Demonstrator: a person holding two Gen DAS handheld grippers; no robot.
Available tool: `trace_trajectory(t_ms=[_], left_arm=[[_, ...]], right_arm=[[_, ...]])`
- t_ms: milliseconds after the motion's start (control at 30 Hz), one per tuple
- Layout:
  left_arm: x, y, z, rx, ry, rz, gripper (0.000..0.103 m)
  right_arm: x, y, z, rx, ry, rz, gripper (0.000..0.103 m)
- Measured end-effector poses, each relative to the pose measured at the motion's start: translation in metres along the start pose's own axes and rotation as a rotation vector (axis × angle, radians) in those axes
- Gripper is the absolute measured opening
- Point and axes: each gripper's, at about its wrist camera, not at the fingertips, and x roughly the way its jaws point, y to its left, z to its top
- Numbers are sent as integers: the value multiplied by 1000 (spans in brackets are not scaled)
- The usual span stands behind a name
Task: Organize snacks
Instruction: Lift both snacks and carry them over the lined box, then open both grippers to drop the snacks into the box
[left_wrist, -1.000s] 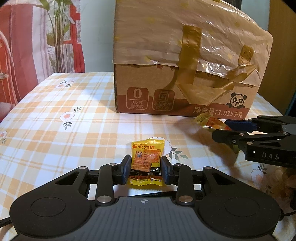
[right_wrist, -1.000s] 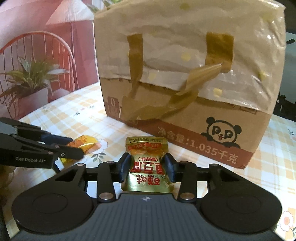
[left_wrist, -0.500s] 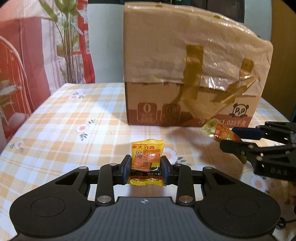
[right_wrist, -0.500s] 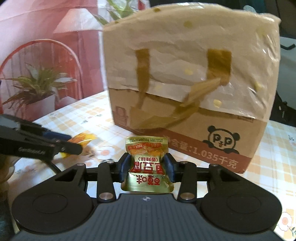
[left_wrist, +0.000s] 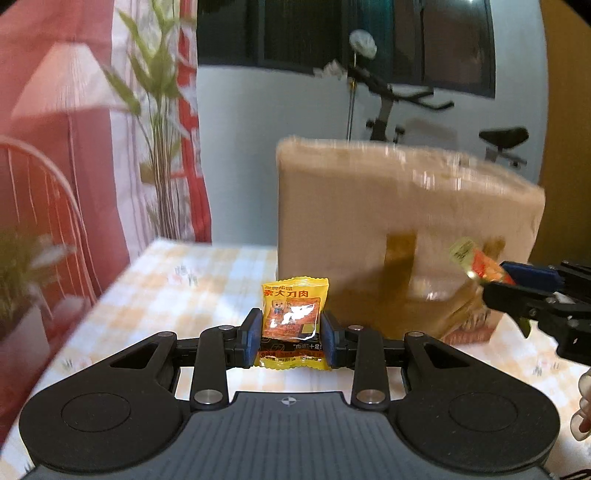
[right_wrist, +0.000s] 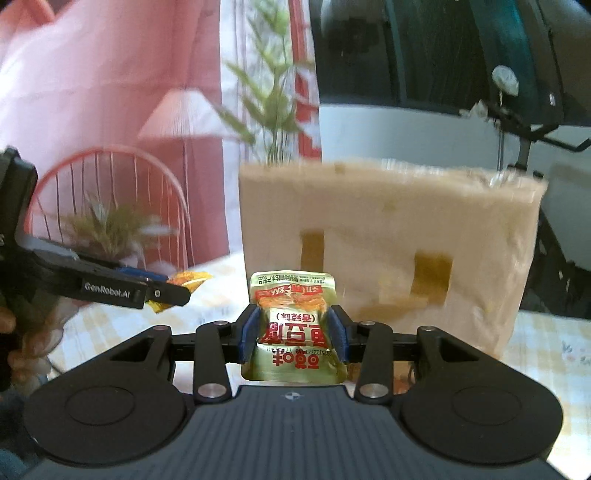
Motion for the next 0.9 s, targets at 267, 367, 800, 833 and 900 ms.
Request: trace_trajectory(t_ms=[267, 367, 800, 833, 900], left_arm=[[-5, -12, 66, 41, -158, -26, 35], [9, -20, 91, 63, -175, -49, 36], [92, -44, 127, 89, -53, -49, 36], [95, -43, 126, 93, -44, -51, 36], [99, -45, 124, 103, -31, -50, 36]], right_arm=[[-9, -14, 63, -8, -150, -30, 43], [4, -30, 89, -8, -129, -79, 43], [66, -96, 112, 134, 110, -230, 44], [67, -97, 110, 142, 119, -233, 44], [68, -99, 109, 149, 135, -241, 44]])
